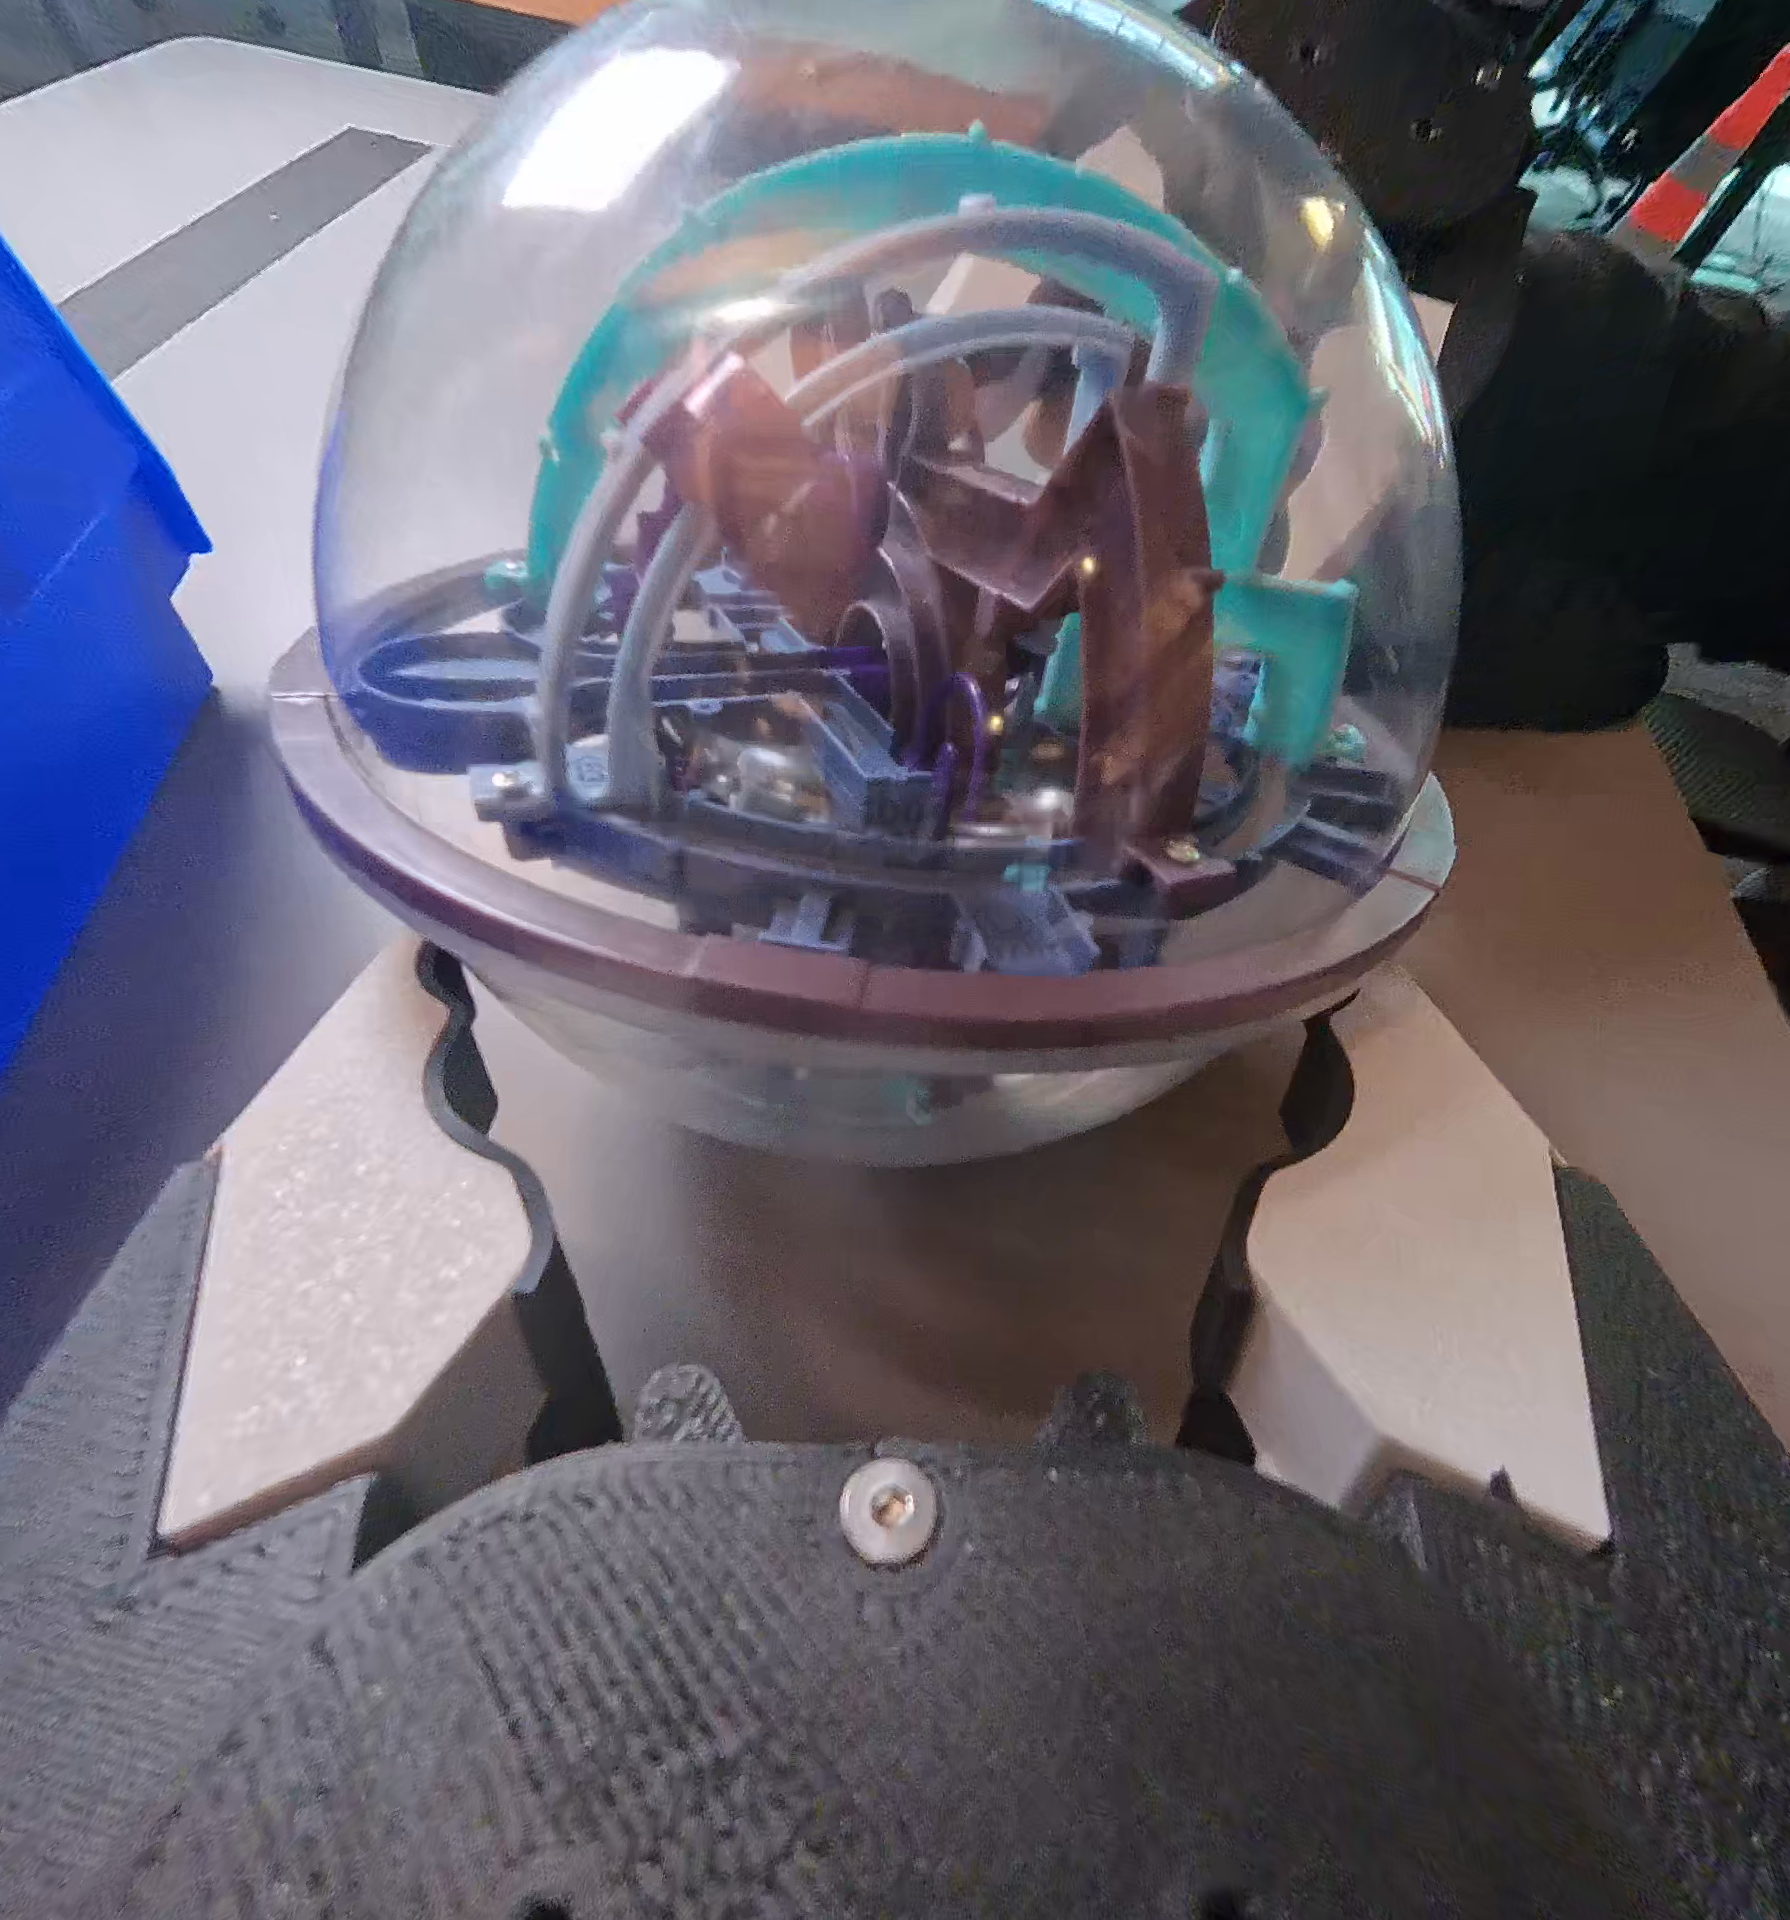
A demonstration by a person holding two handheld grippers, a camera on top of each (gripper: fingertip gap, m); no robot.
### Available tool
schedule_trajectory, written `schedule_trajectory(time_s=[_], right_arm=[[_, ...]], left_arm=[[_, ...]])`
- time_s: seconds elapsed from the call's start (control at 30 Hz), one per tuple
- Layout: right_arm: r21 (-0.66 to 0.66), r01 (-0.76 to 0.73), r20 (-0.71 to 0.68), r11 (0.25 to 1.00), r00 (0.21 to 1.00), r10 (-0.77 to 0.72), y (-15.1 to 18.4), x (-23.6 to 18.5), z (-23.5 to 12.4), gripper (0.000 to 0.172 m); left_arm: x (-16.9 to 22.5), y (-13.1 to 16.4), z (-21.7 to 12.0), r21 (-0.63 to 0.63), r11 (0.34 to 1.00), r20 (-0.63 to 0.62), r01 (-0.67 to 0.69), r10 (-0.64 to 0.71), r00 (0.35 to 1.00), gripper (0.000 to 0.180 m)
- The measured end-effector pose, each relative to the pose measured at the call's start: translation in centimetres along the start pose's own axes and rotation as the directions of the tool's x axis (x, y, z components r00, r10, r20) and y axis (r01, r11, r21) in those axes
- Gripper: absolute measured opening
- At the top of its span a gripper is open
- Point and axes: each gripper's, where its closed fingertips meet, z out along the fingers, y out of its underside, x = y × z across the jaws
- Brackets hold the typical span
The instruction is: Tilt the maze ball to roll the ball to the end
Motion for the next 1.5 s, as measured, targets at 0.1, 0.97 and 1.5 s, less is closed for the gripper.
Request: schedule_trajectory(time_s=[0.1, 0.97, 1.5], right_arm=[[-0.015, -0.034, 0.016, 0.999, 0.999, 0.034, 0.4, -0.1, 0.2, 0.095], [0.143, -0.199, 0.251, 0.969, 0.955, 0.159, -2.1, 3.0, -1.3, 0.109], [0.131, -0.356, 0.277, 0.925, 0.909, 0.310, -2.1, 3.0, 0.0, 0.114]], left_arm=[[0.0, -0.6, -0.2, 0.041, 0.997, -0.036, 0.069, -0.068, 0.997, 0.155], [-0.7, -1.2, 1.1, 0.047, 0.999, 0.039, 0.007, -0.009, 0.999, 0.146], [-1.4, -2.7, -0.1, 0.131, 0.972, -0.066, 0.194, -0.186, 0.980, 0.146]])
